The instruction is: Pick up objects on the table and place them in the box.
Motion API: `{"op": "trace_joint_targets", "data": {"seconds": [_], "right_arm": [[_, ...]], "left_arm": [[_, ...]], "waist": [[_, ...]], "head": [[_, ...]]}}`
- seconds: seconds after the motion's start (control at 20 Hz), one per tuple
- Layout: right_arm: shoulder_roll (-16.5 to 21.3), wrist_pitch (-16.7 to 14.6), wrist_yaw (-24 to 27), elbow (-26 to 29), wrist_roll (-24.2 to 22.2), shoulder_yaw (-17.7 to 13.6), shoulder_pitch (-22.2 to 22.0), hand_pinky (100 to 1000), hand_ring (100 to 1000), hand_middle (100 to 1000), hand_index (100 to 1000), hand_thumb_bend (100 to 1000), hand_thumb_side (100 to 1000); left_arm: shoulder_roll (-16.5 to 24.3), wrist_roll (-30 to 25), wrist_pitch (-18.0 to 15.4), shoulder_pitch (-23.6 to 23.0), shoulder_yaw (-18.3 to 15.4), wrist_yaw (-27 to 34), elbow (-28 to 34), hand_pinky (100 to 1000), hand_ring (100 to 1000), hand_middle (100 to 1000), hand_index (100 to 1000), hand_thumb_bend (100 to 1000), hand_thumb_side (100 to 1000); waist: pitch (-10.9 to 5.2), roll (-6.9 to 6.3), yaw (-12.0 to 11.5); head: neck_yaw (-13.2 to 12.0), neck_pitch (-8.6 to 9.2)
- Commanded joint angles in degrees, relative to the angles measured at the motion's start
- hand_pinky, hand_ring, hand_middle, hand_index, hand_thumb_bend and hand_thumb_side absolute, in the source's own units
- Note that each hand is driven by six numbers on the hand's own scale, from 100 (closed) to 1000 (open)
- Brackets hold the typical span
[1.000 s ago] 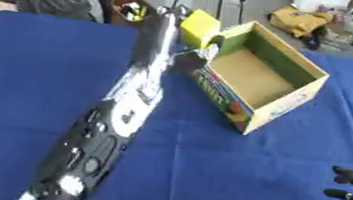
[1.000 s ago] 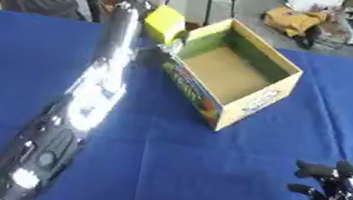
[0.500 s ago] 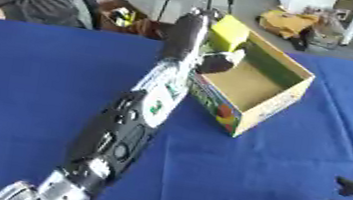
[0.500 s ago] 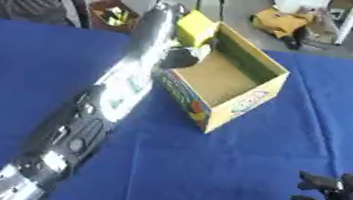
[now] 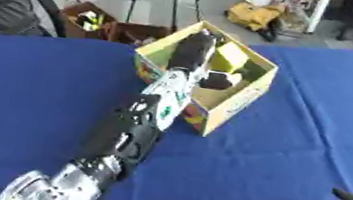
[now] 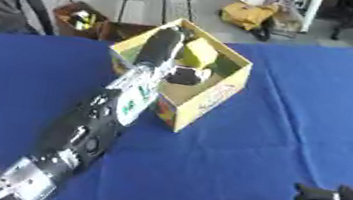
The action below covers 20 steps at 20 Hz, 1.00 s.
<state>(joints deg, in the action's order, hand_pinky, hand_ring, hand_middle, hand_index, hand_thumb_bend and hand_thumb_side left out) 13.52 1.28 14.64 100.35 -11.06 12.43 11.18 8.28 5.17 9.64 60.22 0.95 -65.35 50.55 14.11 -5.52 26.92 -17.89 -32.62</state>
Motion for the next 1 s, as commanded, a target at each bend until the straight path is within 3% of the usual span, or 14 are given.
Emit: {"op": "trace_joint_targets", "data": {"seconds": [0.05,0.4,0.65,0.7,0.75,0.8,1.0], "right_arm": [[0.09,-0.15,-0.52,0.40,-0.32,0.12,0.81,658,900,574,662,100,998],[-0.01,-0.17,-0.71,0.16,-0.33,0.07,0.67,658,900,574,661,100,999],[-0.03,-0.21,-0.68,0.09,-0.34,-0.01,0.55,658,900,574,661,100,999],[-0.03,-0.23,-0.68,0.10,-0.33,-0.04,0.52,658,900,574,661,100,999],[-0.03,-0.24,-0.67,0.09,-0.31,-0.06,0.50,658,900,574,661,100,998],[-0.03,-0.25,-0.67,0.10,-0.30,-0.07,0.48,658,900,574,661,100,998],[-0.02,-0.25,-0.62,0.09,-0.28,-0.11,0.39,659,900,574,661,100,997]], "left_arm": [[1.79,-3.62,1.31,1.64,-1.30,-3.94,0.85,512,459,328,555,100,192],[2.26,-6.47,5.35,1.49,-2.35,-9.38,1.71,524,391,351,582,100,194],[2.21,-8.25,5.06,0.98,-2.37,-10.29,1.22,550,385,395,637,100,258],[2.16,-8.64,4.77,0.83,-2.35,-10.30,1.09,563,404,405,664,100,308],[2.08,-9.11,4.35,0.68,-2.30,-10.25,0.95,596,459,459,713,168,465],[2.01,-9.56,3.83,0.55,-2.26,-10.13,0.85,610,480,481,731,193,509],[1.94,-11.45,1.52,0.03,-2.14,-10.05,0.34,739,700,725,832,530,828]], "waist": [[-0.64,0.30,0.22],[-0.63,0.20,-0.40],[-0.82,0.33,-0.83],[-0.83,0.37,-0.90],[-0.85,0.43,-1.01],[-0.86,0.49,-1.13],[-0.99,0.71,-1.83]], "head": [[-0.24,0.57],[-0.15,0.35],[-0.06,0.26],[-0.01,0.26],[0.05,0.24],[0.08,0.21],[0.17,0.11]]}}
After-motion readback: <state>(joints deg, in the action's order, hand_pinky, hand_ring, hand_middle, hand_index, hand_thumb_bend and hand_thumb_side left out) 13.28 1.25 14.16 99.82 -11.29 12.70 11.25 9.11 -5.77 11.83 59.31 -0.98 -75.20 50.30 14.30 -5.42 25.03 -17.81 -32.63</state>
